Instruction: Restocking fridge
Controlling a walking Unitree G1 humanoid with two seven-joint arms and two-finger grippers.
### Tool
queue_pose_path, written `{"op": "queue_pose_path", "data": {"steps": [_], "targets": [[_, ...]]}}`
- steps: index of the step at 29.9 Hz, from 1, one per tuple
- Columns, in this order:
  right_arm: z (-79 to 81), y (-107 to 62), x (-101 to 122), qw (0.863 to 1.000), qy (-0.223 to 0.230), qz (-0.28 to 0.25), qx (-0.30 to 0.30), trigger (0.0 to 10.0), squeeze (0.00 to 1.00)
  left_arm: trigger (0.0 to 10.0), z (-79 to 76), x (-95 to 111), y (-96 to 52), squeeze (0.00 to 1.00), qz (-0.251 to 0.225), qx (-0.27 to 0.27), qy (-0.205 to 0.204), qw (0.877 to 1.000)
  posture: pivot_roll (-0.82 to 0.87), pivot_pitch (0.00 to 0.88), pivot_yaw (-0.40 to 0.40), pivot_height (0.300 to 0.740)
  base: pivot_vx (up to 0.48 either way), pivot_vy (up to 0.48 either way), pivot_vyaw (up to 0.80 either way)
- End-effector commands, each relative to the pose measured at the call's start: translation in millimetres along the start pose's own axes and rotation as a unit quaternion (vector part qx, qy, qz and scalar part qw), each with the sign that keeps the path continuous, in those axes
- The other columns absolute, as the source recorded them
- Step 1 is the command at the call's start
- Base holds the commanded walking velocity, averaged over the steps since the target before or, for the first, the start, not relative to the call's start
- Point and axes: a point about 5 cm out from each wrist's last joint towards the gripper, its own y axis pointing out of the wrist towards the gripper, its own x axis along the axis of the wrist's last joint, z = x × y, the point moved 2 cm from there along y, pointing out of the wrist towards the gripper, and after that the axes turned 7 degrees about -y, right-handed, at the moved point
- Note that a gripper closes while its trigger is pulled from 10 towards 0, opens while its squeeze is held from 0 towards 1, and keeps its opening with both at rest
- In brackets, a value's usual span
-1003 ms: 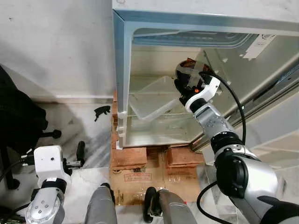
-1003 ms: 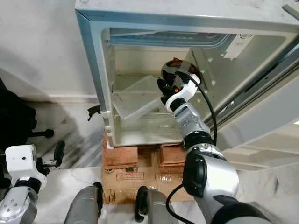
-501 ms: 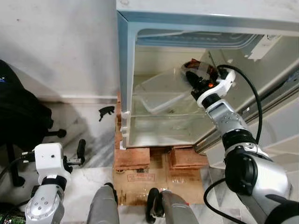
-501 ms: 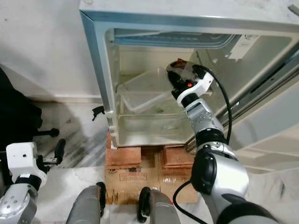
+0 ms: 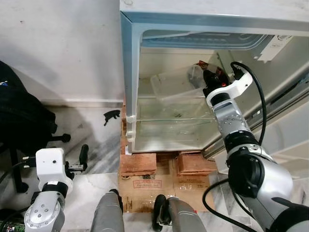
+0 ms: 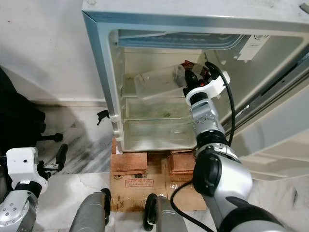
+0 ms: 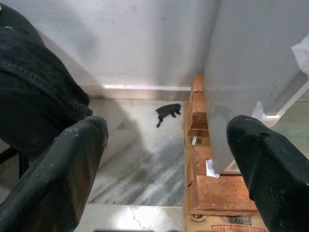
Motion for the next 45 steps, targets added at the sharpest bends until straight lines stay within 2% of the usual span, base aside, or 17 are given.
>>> {"op": "queue_pose_path", "data": {"steps": [1, 7, 10, 13, 19, 21, 29, 30, 31, 32, 33, 38, 45], "targets": [[-0.5, 1.7, 5, 1.000, 0.002, -0.017, -0.022, 10.0, 0.00, 10.0, 3.3, -3, -4.6, 0.00, 0.009, 0.010, 0.003, 1.000, 0.29, 0.212, -0.058, 0.740, 0.000, 0.000, 0.00], [16.5, 6.0, -2, 0.998, -0.053, -0.016, -0.021, 10.0, 0.00, 10.0, 7.3, -3, -16.9, 0.00, 0.012, 0.027, 0.004, 1.000, 0.33, 0.249, -0.079, 0.740, 0.000, 0.000, 0.00], [20.3, 6.8, -4, 0.998, -0.065, -0.016, -0.018, 10.0, 0.00, 10.0, 9.6, -5, -23.2, 0.00, 0.016, 0.034, 0.004, 0.999, 0.33, 0.259, -0.083, 0.740, 0.000, 0.000, 0.00], [27.1, 9.0, -3, 0.997, -0.075, -0.019, -0.013, 10.0, 0.00, 10.0, 14.0, -10, -39.0, 0.00, 0.029, 0.047, 0.005, 0.998, 0.35, 0.294, -0.089, 0.740, 0.000, 0.000, 0.00], [37.4, 12.4, -3, 0.997, -0.069, -0.024, -0.016, 10.0, 0.00, 10.0, 13.3, -9, -57.3, 0.00, 0.040, 0.059, 0.003, 0.997, 0.39, 0.346, -0.095, 0.740, 0.000, 0.000, 0.00], [42.3, 14.2, -3, 0.997, -0.069, -0.025, -0.029, 10.0, 0.00, 10.0, 14.0, -9, -67.5, 0.00, 0.048, 0.067, 0.003, 0.997, 0.40, 0.372, -0.099, 0.740, 0.000, 0.000, 0.00], [47.3, 15.7, -7, 0.996, -0.062, -0.020, -0.060, 10.0, 0.00, 10.0, 14.6, -6, -85.2, 0.00, 0.058, 0.084, 0.000, 0.995, 0.42, 0.410, -0.113, 0.740, 0.000, 0.000, 0.00], [48.8, 16.1, -7, 0.996, -0.058, -0.022, -0.062, 10.0, 0.29, 10.0, 13.6, -5, -86.9, 0.00, 0.058, 0.084, -0.001, 0.995, 0.42, 0.417, -0.117, 0.740, 0.000, 0.000, 0.00], [51.3, 16.6, -7, 0.996, -0.047, -0.024, -0.065, 10.0, 0.80, 10.0, 12.2, -4, -89.2, 0.00, 0.059, 0.085, -0.002, 0.995, 0.43, 0.427, -0.121, 0.740, 0.000, 0.000, 0.00], [51.3, 16.6, -7, 0.996, -0.047, -0.024, -0.065, 10.0, 0.80, 10.0, 12.2, -4, -89.2, 0.00, 0.059, 0.085, -0.002, 0.995, 0.43, 0.427, -0.121, 0.740, 0.000, 0.000, 0.00], [53.5, 17.1, -7, 0.997, -0.045, -0.024, -0.066, 10.0, 0.98, 10.0, 11.3, -3, -91.2, 0.00, 0.059, 0.087, -0.004, 0.994, 0.43, 0.430, -0.122, 0.740, 0.000, 0.000, 0.00], [62.3, 18.6, -8, 0.997, -0.035, -0.025, -0.062, 10.0, 1.00, 10.0, 9.2, 1, -94.2, 0.00, 0.059, 0.087, -0.006, 0.994, 0.44, 0.442, -0.128, 0.740, 0.000, 0.000, 0.00], [72.6, 20.5, -9, 0.998, 0.007, -0.027, -0.060, 10.0, 1.00, 10.0, 5.7, 3, -97.9, 0.00, 0.062, 0.089, -0.011, 0.994, 0.44, 0.459, -0.140, 0.740, 0.000, 0.000, 0.00]]}}
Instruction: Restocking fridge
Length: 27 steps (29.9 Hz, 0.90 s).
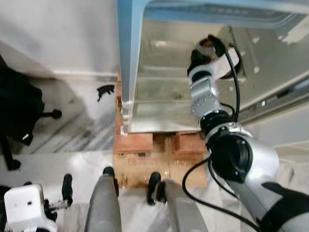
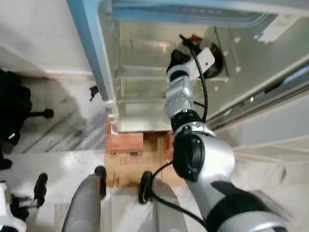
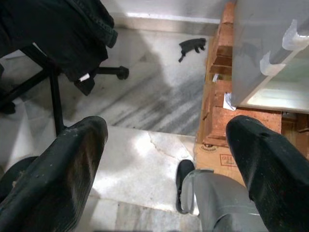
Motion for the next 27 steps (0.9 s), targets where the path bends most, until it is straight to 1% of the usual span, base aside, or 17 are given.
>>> {"op": "queue_pose_path", "data": {"steps": [1, 3, 5, 6, 10, 11, 14, 15, 17, 20, 21, 23, 27], "targets": [[-2.2, -1.0, -4, 1.000, 0.016, 0.006, -0.013, 10.0, 1.00, 10.0, 1.7, -5, -6.1, 0.00, 0.020, 0.009, 0.004, 1.000, 0.44, 0.459, -0.140, 0.740, 0.000, 0.000, 0.00], [2.7, -1.3, -7, 0.999, 0.033, 0.011, -0.012, 10.0, 1.00, 10.0, 1.0, -6, -7.2, 0.00, 0.022, 0.009, 0.003, 1.000, 0.44, 0.460, -0.143, 0.740, 0.000, 0.000, 0.00], [7.4, -1.8, -9, 0.999, 0.040, 0.015, -0.006, 10.0, 1.00, 10.0, 0.5, -6, -7.3, 0.00, 0.024, 0.009, 0.002, 1.000, 0.44, 0.461, -0.145, 0.740, 0.000, 0.000, 0.00], [10.0, -2.1, -11, 0.999, 0.041, 0.018, 0.000, 10.0, 1.00, 10.0, -0.1, -7, -6.9, 0.00, 0.025, 0.009, 0.002, 1.000, 0.43, 0.463, -0.147, 0.740, 0.000, 0.000, 0.00], [12.5, -2.2, -12, 0.999, 0.027, 0.020, 0.015, 10.0, 1.00, 10.0, -1.2, -7, -5.1, 0.00, 0.025, 0.008, 0.000, 1.000, 0.42, 0.457, -0.150, 0.740, 0.000, 0.000, 0.00], [11.0, -1.6, -9, 1.000, 0.013, 0.016, 0.022, 10.0, 1.00, 10.0, -1.8, -8, -3.1, 0.00, 0.024, 0.007, -0.001, 1.000, 0.41, 0.454, -0.152, 0.740, 0.000, 0.000, 0.00], [5.9, -0.7, -5, 0.999, -0.005, 0.013, 0.029, 10.0, 1.00, 10.0, -2.5, -9, 0.1, 0.00, 0.024, 0.006, -0.002, 1.000, 0.40, 0.443, -0.157, 0.740, 0.000, 0.000, 0.00], [1.8, -0.3, -3, 0.999, -0.016, 0.012, 0.031, 10.0, 1.00, 10.0, -3.1, -10, 3.0, 0.00, 0.023, 0.005, -0.003, 1.000, 0.39, 0.436, -0.160, 0.740, 0.000, 0.000, 0.00], [-0.6, -0.1, -2, 0.999, -0.023, 0.011, 0.034, 10.0, 1.00, 10.0, -3.6, -11, 4.5, 0.00, 0.021, 0.004, -0.004, 1.000, 0.39, 0.434, -0.161, 0.740, 0.000, 0.000, 0.00], [-10.9, 0.7, 4, 0.998, -0.044, 0.009, 0.037, 10.0, 1.00, 10.0, -5.3, -11, 11.2, 0.00, 0.015, 0.001, -0.005, 1.000, 0.37, 0.414, -0.168, 0.740, 0.000, 0.000, 0.00], [-15.1, 1.1, 7, 0.998, -0.058, 0.007, 0.039, 10.0, 1.00, 10.0, -6.3, -11, 14.5, 0.00, 0.013, 0.001, -0.006, 1.000, 0.36, 0.407, -0.171, 0.740, 0.000, 0.000, 0.00], [-18.0, 1.3, 9, 0.997, -0.066, 0.006, 0.040, 10.0, 1.00, 10.0, -7.1, -11, 16.8, 0.00, 0.010, 0.000, -0.007, 1.000, 0.36, 0.401, -0.173, 0.740, 0.000, 0.000, 0.00], [-24.8, 1.6, 15, 0.994, -0.100, 0.003, 0.051, 10.0, 1.00, 10.0, -8.2, -10, 23.5, 0.00, 0.002, 0.000, -0.008, 1.000, 0.35, 0.382, -0.179, 0.740, 0.000, 0.000, 0.00]]}}
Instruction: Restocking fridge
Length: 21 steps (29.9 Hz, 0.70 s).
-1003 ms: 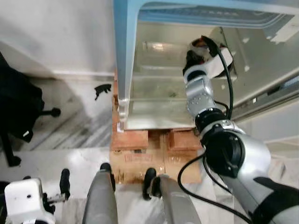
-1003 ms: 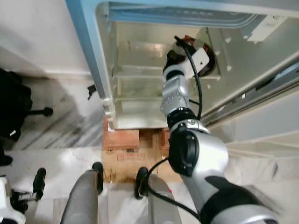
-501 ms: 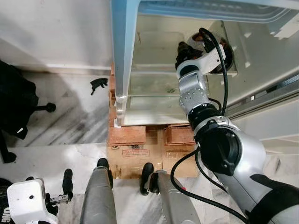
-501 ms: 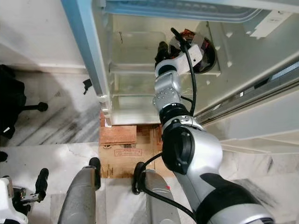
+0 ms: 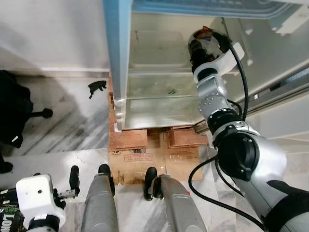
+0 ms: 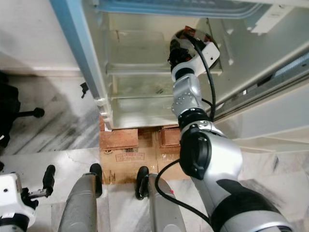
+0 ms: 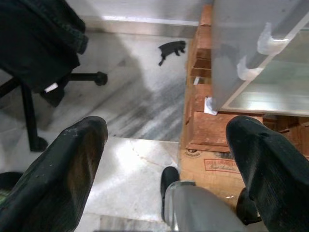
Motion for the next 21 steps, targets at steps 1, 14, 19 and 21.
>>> {"op": "queue_pose_path", "data": {"steps": [1, 14, 19, 21], "targets": [[-9.9, -2.8, -4, 1.000, -0.021, 0.012, -0.001, 10.0, 1.00, 10.0, 4.0, -8, -2.1, 0.00, 0.017, 0.012, 0.003, 1.000, 0.35, 0.382, -0.179, 0.740, 0.000, 0.000, 0.00], [-17.8, -4.4, 5, 0.989, -0.132, 0.016, 0.063, 10.0, 1.00, 10.0, -1.5, -4, 27.7, 0.00, -0.014, 0.000, 0.000, 1.000, 0.29, 0.305, -0.191, 0.740, 0.000, 0.000, 0.00], [-23.7, -7.2, 4, 0.982, -0.170, 0.021, 0.082, 10.0, 1.00, 10.0, -7.0, -2, 38.5, 0.00, -0.028, -0.006, -0.003, 1.000, 0.27, 0.284, -0.202, 0.740, 0.000, 0.000, 0.00], [-25.7, -8.3, 4, 0.980, -0.177, 0.023, 0.086, 10.0, 1.00, 10.0, -7.8, -1, 39.8, 0.00, -0.029, -0.007, -0.004, 1.000, 0.26, 0.276, -0.204, 0.740, 0.000, 0.000, 0.00]]}}
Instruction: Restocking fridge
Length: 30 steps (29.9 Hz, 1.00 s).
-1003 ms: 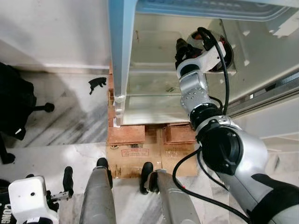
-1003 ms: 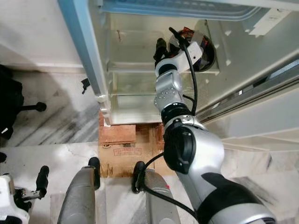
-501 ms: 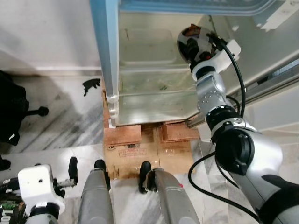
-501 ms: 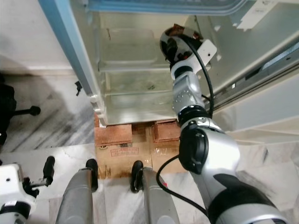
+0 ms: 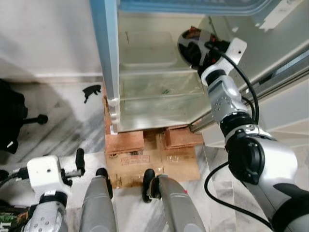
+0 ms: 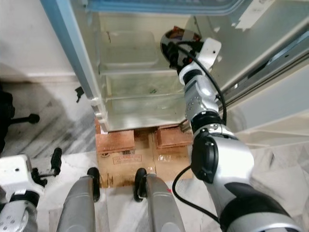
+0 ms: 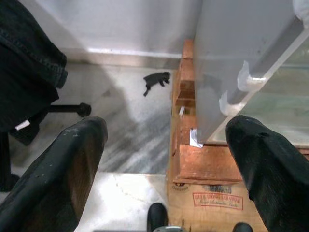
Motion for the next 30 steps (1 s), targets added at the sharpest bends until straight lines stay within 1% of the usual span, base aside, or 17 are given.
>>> {"op": "queue_pose_path", "data": {"steps": [1, 3, 4, 6, 8, 9, 14, 17, 18, 19, 21, 22, 23, 24, 27, 28, 30], "targets": [[-11.4, -6.3, -5, 1.000, -0.021, 0.007, 0.001, 10.0, 1.00, 10.0, 3.1, -9, -2.5, 0.00, 0.018, 0.008, 0.003, 1.000, 0.26, 0.270, -0.203, 0.740, 0.000, 0.000, 0.00], [-12.0, -8.1, -7, 1.000, -0.028, 0.009, 0.008, 10.0, 1.00, 10.0, 3.6, -9, -1.5, 0.00, 0.016, 0.009, 0.003, 1.000, 0.25, 0.263, -0.203, 0.740, 0.000, 0.000, 0.00], [-12.9, -10.7, -10, 0.999, -0.041, 0.011, 0.014, 10.0, 1.00, 10.0, 4.4, -9, 0.5, 0.00, 0.014, 0.011, 0.003, 1.000, 0.25, 0.252, -0.201, 0.740, 0.000, 0.000, 0.00], [-13.5, -13.0, -12, 0.998, -0.052, 0.012, 0.019, 10.0, 1.00, 10.0, 5.2, -9, 2.2, 0.00, 0.013, 0.013, 0.004, 1.000, 0.24, 0.249, -0.200, 0.740, 0.000, 0.000, 0.00], [-11.5, -16.1, -16, 0.997, -0.067, 0.011, 0.035, 10.0, 1.00, 10.0, 6.8, -10, 5.6, 0.00, 0.012, 0.018, 0.008, 1.000, 0.23, 0.229, -0.195, 0.740, 0.000, 0.000, 0.00], [-12.4, -21.4, -18, 0.996, -0.078, 0.007, 0.046, 10.0, 1.00, 10.0, 7.4, -10, 9.9, 0.00, 0.009, 0.021, 0.009, 1.000, 0.22, 0.215, -0.188, 0.740, 0.000, 0.000, 0.00], [-20.3, -30.5, -22, 0.995, -0.089, 0.008, 0.046, 10.0, 1.00, 10.0, 3.2, -8, 23.4, 0.00, -0.003, 0.013, 0.014, 1.000, 0.20, 0.184, -0.171, 0.740, 0.000, 0.000, 0.00], [-32.1, -42.8, -28, 0.995, -0.094, 0.018, 0.036, 10.0, 1.00, 10.0, -2.5, -3, 33.1, 0.00, -0.015, 0.002, 0.018, 1.000, 0.19, 0.158, -0.163, 0.740, 0.000, 0.000, 0.00], [-33.3, -46.4, -31, 0.994, -0.097, 0.020, 0.037, 10.0, 1.00, 10.0, -3.0, -2, 34.7, 0.00, -0.017, 0.000, 0.018, 1.000, 0.19, 0.147, -0.161, 0.740, 0.000, 0.000, 0.00], [-32.9, -50.1, -34, 0.994, -0.100, 0.023, 0.040, 10.0, 0.97, 10.0, -2.8, -1, 36.4, 0.00, -0.019, 0.000, 0.019, 1.000, 0.18, 0.137, -0.157, 0.740, 0.000, 0.000, 0.00], [-31.5, -53.8, -37, 0.993, -0.103, 0.027, 0.044, 10.0, 0.97, 10.0, -2.2, -2, 38.7, 0.00, -0.021, -0.001, 0.020, 1.000, 0.18, 0.133, -0.156, 0.740, 0.000, 0.000, 0.00], [-29.5, -56.3, -39, 0.992, -0.110, 0.029, 0.049, 10.0, 0.00, 10.0, -2.1, -2, 39.7, 0.00, -0.021, -0.001, 0.020, 1.000, 0.18, 0.120, -0.151, 0.740, 0.000, 0.000, 0.00], [-27.9, -57.9, -41, 0.991, -0.115, 0.031, 0.053, 10.0, 0.00, 10.0, -1.8, -2, 40.6, 0.00, -0.022, -0.001, 0.020, 1.000, 0.18, 0.115, -0.148, 0.740, 0.000, 0.000, 0.00], [-22.9, -62.0, -46, 0.990, -0.119, 0.039, 0.067, 10.0, 0.00, 10.0, -2.4, -3, 42.9, 0.00, -0.021, -0.004, 0.023, 1.000, 0.17, 0.101, -0.143, 0.740, 0.000, 0.000, 0.00], [-20.0, -64.9, -49, 0.989, -0.122, 0.046, 0.075, 10.0, 0.00, 10.0, -4.6, -3, 45.2, 0.00, -0.022, -0.008, 0.024, 0.999, 0.17, 0.095, -0.139, 0.740, 0.000, 0.000, 0.00], [-17.5, -68.4, -50, 0.987, -0.129, 0.051, 0.084, 10.0, 0.00, 10.0, -8.5, -2, 49.8, 0.00, -0.025, -0.015, 0.024, 0.999, 0.15, 0.072, -0.127, 0.740, -0.270, 0.000, 0.00], [-16.4, -71.7, -52, 0.985, -0.135, 0.058, 0.087, 10.0, 0.00, 10.0, -10.5, -2, 53.8, 0.00, -0.026, -0.019, 0.024, 0.999, 0.14, 0.063, -0.122, 0.740, -0.293, 0.000, 0.00]]}}
